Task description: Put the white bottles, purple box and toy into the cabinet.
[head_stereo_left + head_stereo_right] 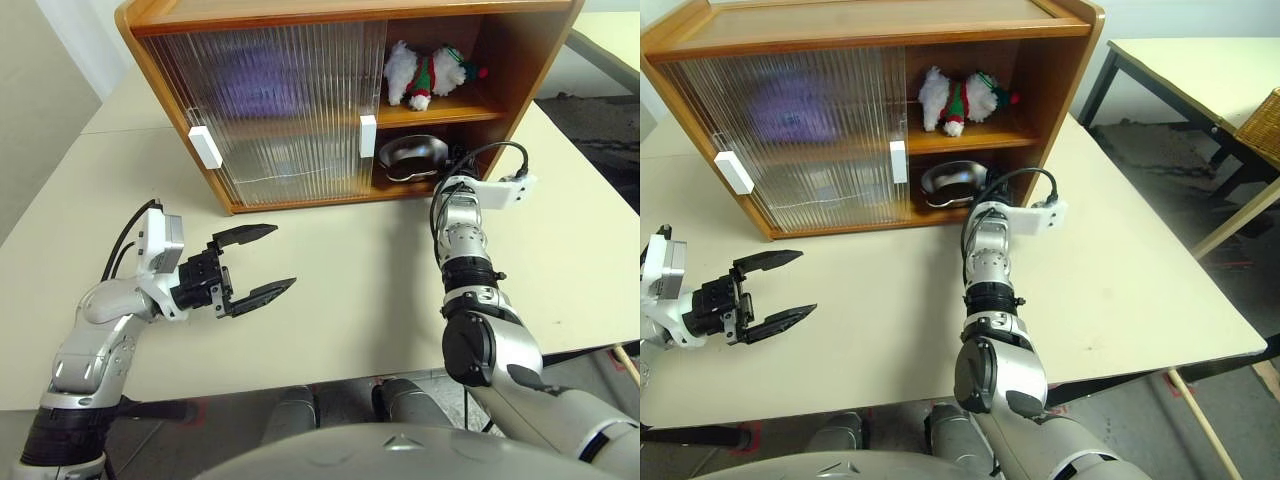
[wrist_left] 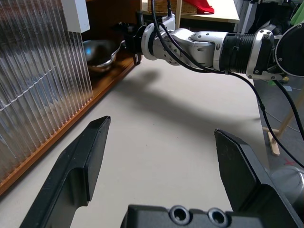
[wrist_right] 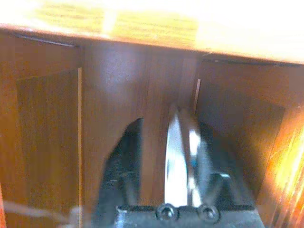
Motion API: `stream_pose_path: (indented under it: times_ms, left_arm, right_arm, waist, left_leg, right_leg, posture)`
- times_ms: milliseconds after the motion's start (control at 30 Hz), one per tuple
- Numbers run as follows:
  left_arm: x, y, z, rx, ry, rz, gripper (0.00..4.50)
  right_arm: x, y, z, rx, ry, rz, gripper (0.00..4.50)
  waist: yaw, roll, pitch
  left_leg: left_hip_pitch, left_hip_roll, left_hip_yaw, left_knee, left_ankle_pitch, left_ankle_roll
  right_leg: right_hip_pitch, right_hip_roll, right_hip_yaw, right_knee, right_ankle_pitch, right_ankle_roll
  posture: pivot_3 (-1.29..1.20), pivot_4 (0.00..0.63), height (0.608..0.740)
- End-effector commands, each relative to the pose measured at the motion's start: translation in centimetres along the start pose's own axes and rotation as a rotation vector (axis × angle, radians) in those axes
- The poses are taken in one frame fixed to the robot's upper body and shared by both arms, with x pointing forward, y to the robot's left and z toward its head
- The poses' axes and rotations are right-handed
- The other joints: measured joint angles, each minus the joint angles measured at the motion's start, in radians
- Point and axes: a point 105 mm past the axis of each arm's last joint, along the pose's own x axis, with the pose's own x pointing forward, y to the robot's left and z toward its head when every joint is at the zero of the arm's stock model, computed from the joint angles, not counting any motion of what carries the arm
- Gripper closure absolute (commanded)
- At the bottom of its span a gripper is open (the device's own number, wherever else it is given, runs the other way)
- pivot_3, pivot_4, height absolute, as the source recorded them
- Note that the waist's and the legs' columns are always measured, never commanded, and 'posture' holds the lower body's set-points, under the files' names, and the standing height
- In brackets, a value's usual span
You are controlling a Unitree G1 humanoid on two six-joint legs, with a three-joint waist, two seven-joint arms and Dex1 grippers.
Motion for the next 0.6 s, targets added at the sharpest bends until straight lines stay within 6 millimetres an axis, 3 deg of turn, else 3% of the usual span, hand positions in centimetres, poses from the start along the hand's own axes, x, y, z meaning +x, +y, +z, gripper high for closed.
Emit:
stream_pose_path:
  times_ms: [33,133,267,400,600]
  left_arm:
    - [0.2,-0.2,0.1,0.002,0.008,-0.014,0.0]
    - [0.3,-0.1,0.2,0.002,0.005,-0.014,0.0]
    - [0.3,-0.1,0.3,0.003,0.004,-0.011,0.0]
    - [0.3,0.0,0.3,0.003,0.003,-0.005,0.0]
    - [0.2,0.1,0.1,0.001,0.002,-0.001,0.0]
  right_arm:
    - [-1.3,0.0,-3.6,0.062,0.073,-0.017,1.23]
    - [-1.5,0.0,-3.3,0.051,0.078,-0.009,0.05]
    - [-1.9,-0.2,-2.7,0.021,0.091,-0.001,0.05]
    - [-2.8,-0.4,-0.9,-0.019,0.117,0.014,0.05]
    - [-5.4,-1.3,1.1,-0.078,0.182,0.008,0.05]
  waist:
    - [0.0,0.0,0.0]
    - [-0.001,0.0,0.0]
    - [-0.001,0.0,0.0]
    - [0.001,0.0,0.0]
    - [0.0,0.0,-0.001]
  left_leg:
    - [0.0,0.0,0.0,0.0,0.0,0.0]
    - [0.0,0.0,0.0,0.0,0.0,0.0]
    - [0.0,0.0,0.0,0.0,0.0,0.0]
    - [0.0,0.0,0.0,0.001,0.0,0.0]
    - [0.002,0.003,0.001,0.001,0.0,-0.001]
  right_leg:
    - [0.0,0.0,0.0,0.0,0.0,0.0]
    - [0.0,0.0,0.0,0.0,0.0,0.0]
    - [0.0,0.0,0.0,0.0,0.001,0.001]
    - [0.0,0.0,-0.001,0.0,0.002,0.003]
    - [0.004,0.001,-0.003,0.0,0.002,0.004]
  posture:
    - [-0.05,0.078,0.74]
    - [-0.05,0.079,0.74]
    - [-0.05,0.079,0.74]
    - [-0.05,0.081,0.74]
    - [-0.06,0.081,0.74]
